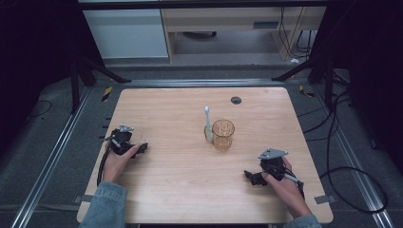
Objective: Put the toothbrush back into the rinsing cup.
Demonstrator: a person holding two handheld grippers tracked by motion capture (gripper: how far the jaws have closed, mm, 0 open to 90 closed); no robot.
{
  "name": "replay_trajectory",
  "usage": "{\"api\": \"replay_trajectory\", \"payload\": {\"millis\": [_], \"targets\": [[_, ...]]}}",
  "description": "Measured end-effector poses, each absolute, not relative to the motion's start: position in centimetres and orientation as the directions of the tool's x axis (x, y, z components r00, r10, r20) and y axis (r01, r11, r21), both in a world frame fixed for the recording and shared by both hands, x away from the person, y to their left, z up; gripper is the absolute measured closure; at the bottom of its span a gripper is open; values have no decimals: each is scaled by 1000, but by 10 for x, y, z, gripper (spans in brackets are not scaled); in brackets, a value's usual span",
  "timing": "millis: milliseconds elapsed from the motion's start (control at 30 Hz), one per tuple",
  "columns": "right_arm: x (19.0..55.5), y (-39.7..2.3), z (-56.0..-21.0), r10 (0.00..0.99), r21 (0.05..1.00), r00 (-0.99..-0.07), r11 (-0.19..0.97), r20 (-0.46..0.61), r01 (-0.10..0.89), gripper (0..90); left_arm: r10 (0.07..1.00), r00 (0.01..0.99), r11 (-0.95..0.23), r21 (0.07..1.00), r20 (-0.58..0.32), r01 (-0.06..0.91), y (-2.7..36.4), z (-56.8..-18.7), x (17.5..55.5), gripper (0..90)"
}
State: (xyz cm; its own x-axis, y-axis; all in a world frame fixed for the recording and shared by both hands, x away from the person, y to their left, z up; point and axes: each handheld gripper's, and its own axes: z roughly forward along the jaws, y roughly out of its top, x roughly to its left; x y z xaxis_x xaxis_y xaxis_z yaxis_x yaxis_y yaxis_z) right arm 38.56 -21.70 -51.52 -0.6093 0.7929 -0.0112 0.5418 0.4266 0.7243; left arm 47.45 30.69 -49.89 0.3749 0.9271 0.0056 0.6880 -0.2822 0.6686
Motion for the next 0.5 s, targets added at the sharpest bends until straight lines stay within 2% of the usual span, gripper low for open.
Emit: {"api": "replay_trajectory", "payload": {"millis": [300,500], "targets": [[385,-217,-515,793,724,-609,427,-11,542,8,929,368,-270,722,22,637,310,-508,474,52],[385,-217,-515,792,724,-610,427,-11,542,8,932,361,-269,718,26,642,310,-508,475,26]]}}
